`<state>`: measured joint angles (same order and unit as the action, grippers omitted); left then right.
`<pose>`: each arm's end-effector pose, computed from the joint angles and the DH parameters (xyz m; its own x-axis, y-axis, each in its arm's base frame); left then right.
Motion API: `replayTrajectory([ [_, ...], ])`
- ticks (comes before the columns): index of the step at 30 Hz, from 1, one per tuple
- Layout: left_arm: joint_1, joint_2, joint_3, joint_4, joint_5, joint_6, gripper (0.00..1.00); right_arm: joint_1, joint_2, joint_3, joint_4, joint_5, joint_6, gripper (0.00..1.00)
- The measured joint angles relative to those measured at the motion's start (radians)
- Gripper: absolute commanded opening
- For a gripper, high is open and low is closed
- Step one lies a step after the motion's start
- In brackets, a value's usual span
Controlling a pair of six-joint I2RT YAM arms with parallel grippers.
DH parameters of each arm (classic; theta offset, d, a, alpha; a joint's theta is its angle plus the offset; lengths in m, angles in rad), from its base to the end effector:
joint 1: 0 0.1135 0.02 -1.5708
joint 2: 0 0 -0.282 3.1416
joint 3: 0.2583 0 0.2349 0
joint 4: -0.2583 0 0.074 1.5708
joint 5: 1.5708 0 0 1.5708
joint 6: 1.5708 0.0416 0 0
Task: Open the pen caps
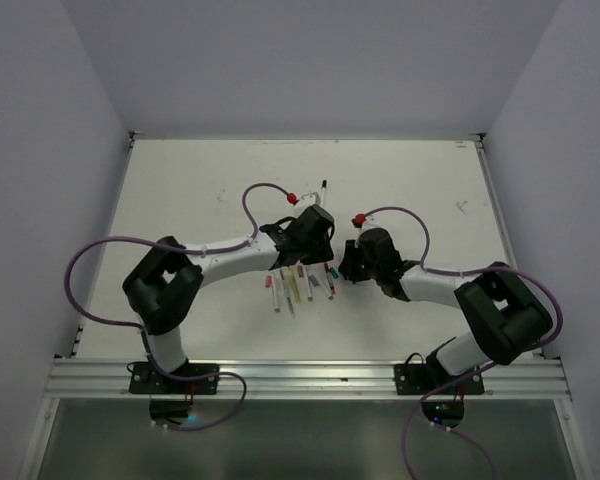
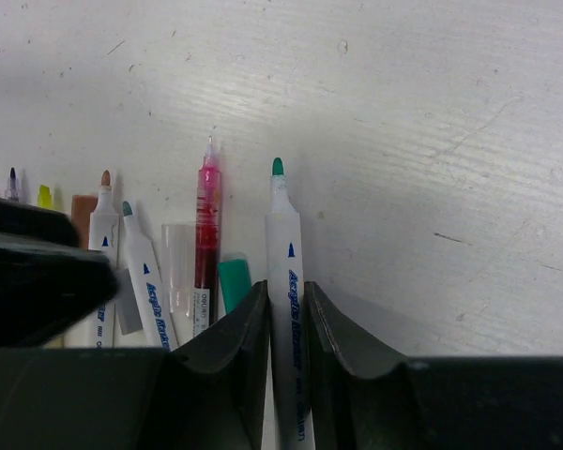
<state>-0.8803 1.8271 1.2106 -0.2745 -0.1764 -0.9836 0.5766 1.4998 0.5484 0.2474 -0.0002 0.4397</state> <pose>0.2500 -0.2912 0.2145 -0.8478 -0.2606 -0.4619 -0.0308 0.8936 -0.4477 0.2253 0.1466 0.1699 -0.7231 0.0375 -0.6897 -0.2624 0.9087 0.3246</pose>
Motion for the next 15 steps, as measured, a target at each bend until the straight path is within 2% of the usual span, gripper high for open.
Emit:
replayTrajectory([
  [1,0.000,-0.032,-0.005,-0.003,-0.019,0.002,0.39,0.000,0.000,0.000,-0.001,-0.003,-0.001,0.26],
  [2,0.001,-0.068,-0.014,-0.005,-0.037,0.003,0.39,0.000,-0.001,0.002,-0.003,-0.007,-0.002,0.31],
  [3,0.005,-0.105,-0.025,-0.008,-0.052,0.005,0.44,0.000,-0.002,0.003,-0.006,-0.012,-0.002,0.34],
  [6,0.027,-0.219,-0.080,-0.010,-0.089,0.012,0.45,0.000,-0.010,0.009,-0.025,-0.018,-0.004,0.36],
  [7,0.038,-0.248,-0.099,-0.011,-0.099,0.017,0.50,0.000,-0.016,0.010,-0.040,-0.017,-0.005,0.36],
  [10,0.094,-0.341,-0.171,-0.031,-0.141,0.034,0.53,0.000,-0.043,0.013,-0.081,-0.017,-0.006,0.37],
  [15,0.190,-0.488,-0.281,-0.080,-0.223,0.087,0.74,0.000,-0.094,0.071,-0.157,0.013,-0.004,0.54],
])
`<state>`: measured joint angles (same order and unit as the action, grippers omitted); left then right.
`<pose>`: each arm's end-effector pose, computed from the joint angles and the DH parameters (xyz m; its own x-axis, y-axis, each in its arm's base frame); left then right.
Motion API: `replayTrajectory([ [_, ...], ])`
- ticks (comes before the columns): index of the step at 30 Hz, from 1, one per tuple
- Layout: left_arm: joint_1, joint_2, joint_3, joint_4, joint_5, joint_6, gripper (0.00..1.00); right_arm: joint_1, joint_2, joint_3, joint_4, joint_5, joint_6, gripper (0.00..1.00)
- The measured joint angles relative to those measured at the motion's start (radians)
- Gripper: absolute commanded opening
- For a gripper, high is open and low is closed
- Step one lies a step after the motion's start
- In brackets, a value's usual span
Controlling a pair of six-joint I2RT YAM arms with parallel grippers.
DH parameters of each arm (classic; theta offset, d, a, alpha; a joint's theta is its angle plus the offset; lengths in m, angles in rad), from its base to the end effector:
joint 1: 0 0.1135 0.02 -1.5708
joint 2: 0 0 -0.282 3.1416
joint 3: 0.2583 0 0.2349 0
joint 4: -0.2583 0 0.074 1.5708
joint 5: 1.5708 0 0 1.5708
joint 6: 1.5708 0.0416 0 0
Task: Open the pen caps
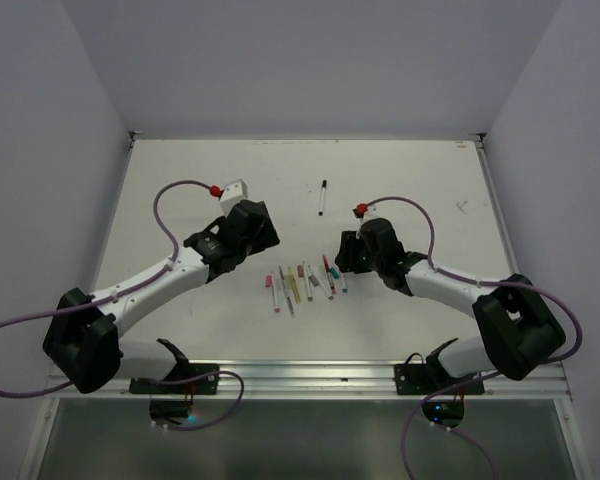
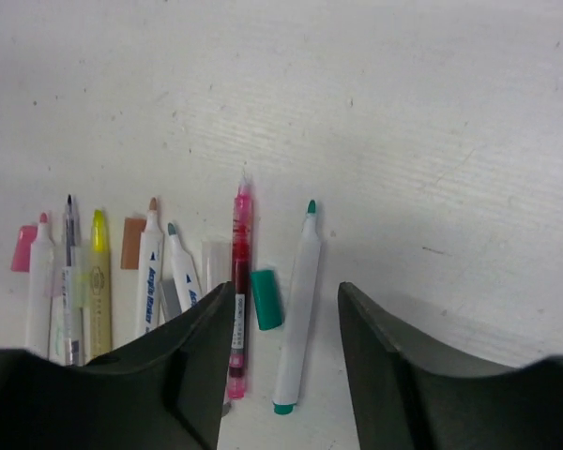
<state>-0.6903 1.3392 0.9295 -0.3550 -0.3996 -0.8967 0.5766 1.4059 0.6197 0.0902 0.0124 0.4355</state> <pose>0.2174 -0.1585 0.2748 -0.6224 -0.4194 -0.6608 -0.1860 0.8994 -0.3956 0.2227 0.1442 0.1992 -0.7139 0.0389 -0.6991 -0.2603 0.9122 0.3165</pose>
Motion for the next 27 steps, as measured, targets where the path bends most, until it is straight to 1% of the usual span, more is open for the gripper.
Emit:
replayTrajectory([
  [1,0.011,-0.030,-0.019,-0.009,-0.022,0.006,0.75,0.000,-0.002,0.024,-0.013,0.011,-0.002,0.56],
  [2,0.019,-0.059,-0.036,-0.020,-0.043,0.018,0.80,0.000,-0.002,0.051,-0.026,0.025,-0.001,0.59],
  [3,0.023,-0.086,-0.053,-0.027,-0.063,0.030,0.84,0.000,0.000,0.077,-0.032,0.039,-0.001,0.60],
  [4,0.026,-0.113,-0.069,-0.033,-0.082,0.044,0.85,0.000,0.003,0.108,-0.041,0.058,-0.001,0.60],
  [5,0.028,-0.137,-0.085,-0.037,-0.099,0.053,0.89,0.000,0.015,0.145,-0.053,0.076,0.000,0.60],
  [8,0.029,-0.188,-0.125,-0.043,-0.135,0.080,1.00,0.000,0.109,0.291,-0.063,0.128,0.003,0.60],
  [15,0.029,-0.253,-0.222,-0.044,-0.171,0.150,1.00,0.000,0.450,0.629,-0.116,0.237,0.003,0.57],
  [20,0.029,-0.267,-0.262,-0.043,-0.170,0.179,1.00,0.000,0.658,0.845,-0.201,0.310,0.006,0.52],
  [24,0.029,-0.271,-0.275,-0.042,-0.145,0.184,1.00,-0.001,0.767,0.958,-0.251,0.346,0.010,0.46],
  [27,0.029,-0.274,-0.287,-0.026,-0.119,0.183,1.00,-0.003,0.813,0.996,-0.276,0.368,0.014,0.42],
])
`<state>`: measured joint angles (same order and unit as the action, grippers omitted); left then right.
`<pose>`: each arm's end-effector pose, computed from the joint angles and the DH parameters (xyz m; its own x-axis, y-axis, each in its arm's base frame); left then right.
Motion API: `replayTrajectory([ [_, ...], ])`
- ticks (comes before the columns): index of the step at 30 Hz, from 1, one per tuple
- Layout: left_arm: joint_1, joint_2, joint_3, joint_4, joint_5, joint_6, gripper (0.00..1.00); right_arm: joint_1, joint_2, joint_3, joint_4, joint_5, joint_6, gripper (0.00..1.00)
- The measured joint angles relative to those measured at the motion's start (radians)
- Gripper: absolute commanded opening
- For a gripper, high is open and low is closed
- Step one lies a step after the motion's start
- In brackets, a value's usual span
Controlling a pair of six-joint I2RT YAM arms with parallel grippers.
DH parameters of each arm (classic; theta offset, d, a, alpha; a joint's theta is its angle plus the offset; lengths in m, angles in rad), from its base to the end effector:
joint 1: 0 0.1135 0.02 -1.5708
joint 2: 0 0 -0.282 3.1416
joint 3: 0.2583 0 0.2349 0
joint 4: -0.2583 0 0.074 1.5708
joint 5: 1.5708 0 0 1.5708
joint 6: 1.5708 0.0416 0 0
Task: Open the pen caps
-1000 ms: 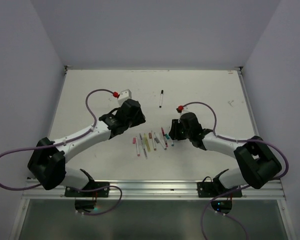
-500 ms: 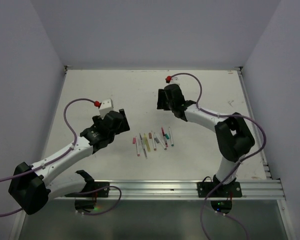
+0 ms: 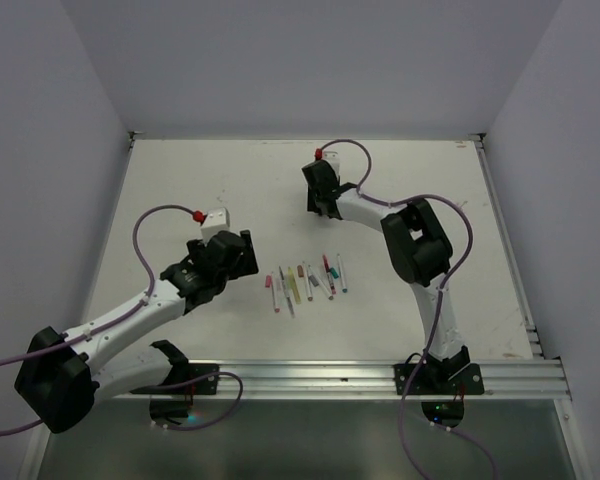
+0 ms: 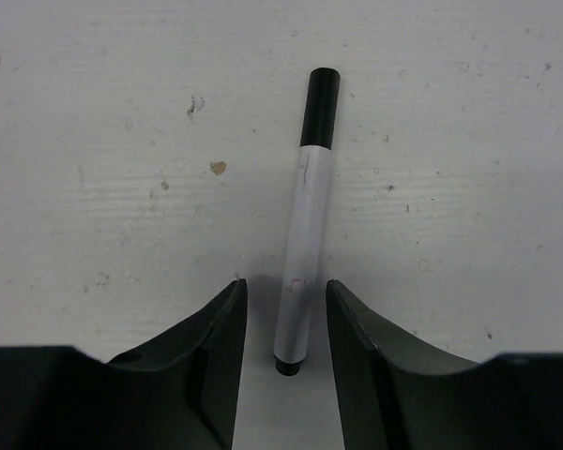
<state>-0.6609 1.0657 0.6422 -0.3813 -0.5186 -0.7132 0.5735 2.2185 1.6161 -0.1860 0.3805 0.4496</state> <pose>0.1639 -0.1013 0.2423 -0.6016 -0.2520 -0.7580 -0.1742 0.9675 -0.1834 0.4206 0.2532 0.1793 -0.6599 0.0541 -0.7494 0.0033 0.9976 0.0692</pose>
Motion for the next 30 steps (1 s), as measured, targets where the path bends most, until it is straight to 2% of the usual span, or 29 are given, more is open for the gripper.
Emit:
replayTrajectory([
  [2,0.000,0.000,-0.006,0.001,0.016,0.000,1.00,-0.004,0.020,0.009,-0.010,0.018,0.004,0.35],
  [3,0.000,0.000,-0.010,0.003,0.022,0.000,1.00,-0.006,0.020,0.011,-0.014,0.021,0.007,0.26],
  [5,0.000,0.000,-0.015,0.012,0.041,0.001,1.00,-0.010,0.020,0.012,-0.023,0.029,0.013,0.17],
  [6,0.000,0.000,-0.018,0.021,0.055,0.002,1.00,-0.013,0.020,0.012,-0.026,0.030,0.016,0.07],
  [8,0.000,0.000,-0.019,0.037,0.087,0.007,1.00,-0.016,0.018,0.008,-0.022,0.030,0.018,0.00],
  [13,0.001,-0.012,-0.019,0.118,0.191,0.027,1.00,-0.018,-0.079,-0.167,0.085,0.010,-0.007,0.00],
  [16,0.001,-0.019,-0.017,0.151,0.238,0.026,1.00,-0.016,-0.213,-0.352,0.135,-0.033,-0.045,0.00],
  [19,0.001,-0.019,-0.001,0.176,0.294,0.026,1.00,-0.005,-0.383,-0.528,0.186,-0.086,-0.077,0.00],
  [24,0.000,0.026,0.101,0.226,0.409,0.008,1.00,0.046,-0.760,-0.787,0.299,-0.220,-0.123,0.00],
  [30,-0.044,0.134,0.244,0.308,0.459,-0.038,0.98,0.063,-1.115,-0.965,0.351,-0.370,-0.159,0.00],
])
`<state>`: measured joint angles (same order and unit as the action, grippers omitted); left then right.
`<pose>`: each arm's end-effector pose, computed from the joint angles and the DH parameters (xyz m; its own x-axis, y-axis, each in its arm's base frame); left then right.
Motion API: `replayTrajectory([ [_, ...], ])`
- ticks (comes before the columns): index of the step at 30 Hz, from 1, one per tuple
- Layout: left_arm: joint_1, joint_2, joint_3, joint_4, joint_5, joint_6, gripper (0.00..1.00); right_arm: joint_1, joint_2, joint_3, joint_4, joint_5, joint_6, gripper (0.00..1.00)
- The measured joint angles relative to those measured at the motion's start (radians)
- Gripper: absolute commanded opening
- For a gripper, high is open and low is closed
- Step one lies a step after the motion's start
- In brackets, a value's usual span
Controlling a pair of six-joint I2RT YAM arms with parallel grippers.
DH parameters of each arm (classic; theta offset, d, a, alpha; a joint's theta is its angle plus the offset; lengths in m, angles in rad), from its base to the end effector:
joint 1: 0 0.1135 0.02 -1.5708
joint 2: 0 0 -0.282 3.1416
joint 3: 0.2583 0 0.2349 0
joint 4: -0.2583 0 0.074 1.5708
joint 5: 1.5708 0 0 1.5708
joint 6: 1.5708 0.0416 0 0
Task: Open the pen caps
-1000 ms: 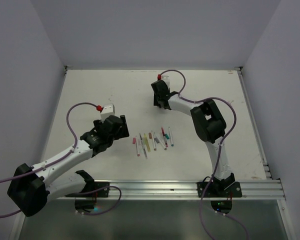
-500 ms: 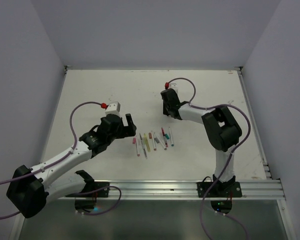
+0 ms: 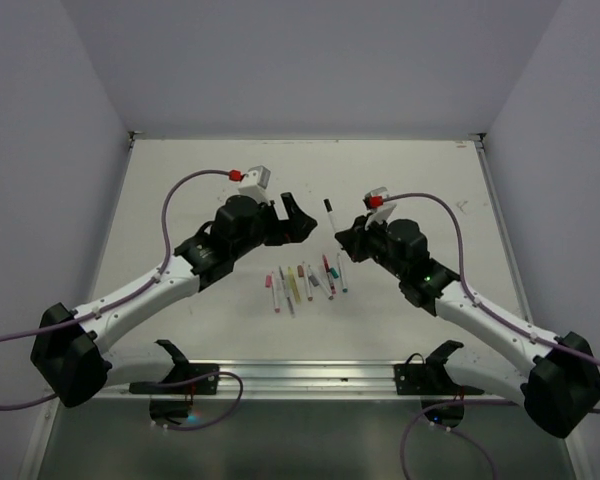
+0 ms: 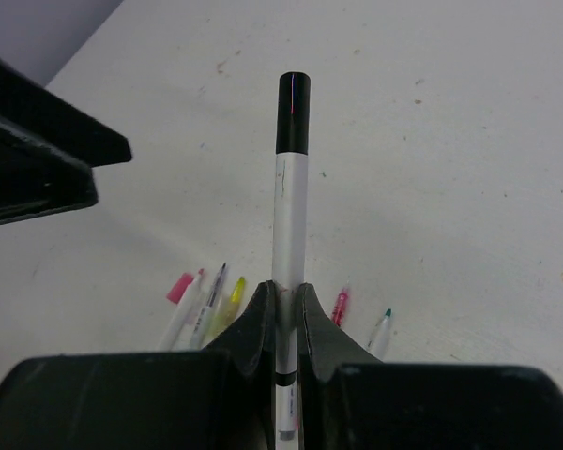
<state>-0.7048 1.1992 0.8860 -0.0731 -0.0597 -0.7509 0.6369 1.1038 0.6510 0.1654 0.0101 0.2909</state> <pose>0.1990 -0.1660 0.3198 -0.6224 -0.3648 -0.6925 0.2462 0.7486 -0.6156 0.1887 0.1390 0.2871 -0.3866 0.0707 -0.9195 -0.4969 0.8240 0.2723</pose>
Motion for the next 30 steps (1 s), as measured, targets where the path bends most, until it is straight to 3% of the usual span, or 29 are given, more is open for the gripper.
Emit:
replayTrajectory([
  [8,-0.116,0.146,0.122,0.101,0.001,-0.061,0.73,0.000,-0.204,-0.089,-0.013,-0.119,-0.011,0.00],
  [17,-0.158,0.258,0.197,0.114,-0.057,-0.110,0.47,0.000,-0.230,-0.117,-0.027,-0.161,-0.014,0.00],
  [20,-0.161,0.261,0.200,0.111,-0.075,-0.124,0.31,-0.001,-0.230,-0.119,-0.026,-0.161,-0.014,0.00],
  [23,-0.160,0.264,0.201,0.109,-0.087,-0.132,0.09,-0.001,-0.230,-0.119,-0.022,-0.160,-0.014,0.00],
  [24,-0.161,0.264,0.201,0.110,-0.087,-0.138,0.00,-0.002,-0.230,-0.119,-0.023,-0.160,-0.013,0.04],
  [27,-0.162,0.266,0.202,0.113,-0.086,-0.147,0.00,-0.002,-0.230,-0.122,-0.023,-0.161,-0.008,0.34],
  [29,-0.162,0.269,0.201,0.119,-0.081,-0.147,0.00,-0.002,-0.229,-0.122,-0.022,-0.163,-0.005,0.47],
  [30,-0.162,0.270,0.200,0.122,-0.077,-0.147,0.00,-0.002,-0.227,-0.122,-0.021,-0.164,-0.002,0.49],
])
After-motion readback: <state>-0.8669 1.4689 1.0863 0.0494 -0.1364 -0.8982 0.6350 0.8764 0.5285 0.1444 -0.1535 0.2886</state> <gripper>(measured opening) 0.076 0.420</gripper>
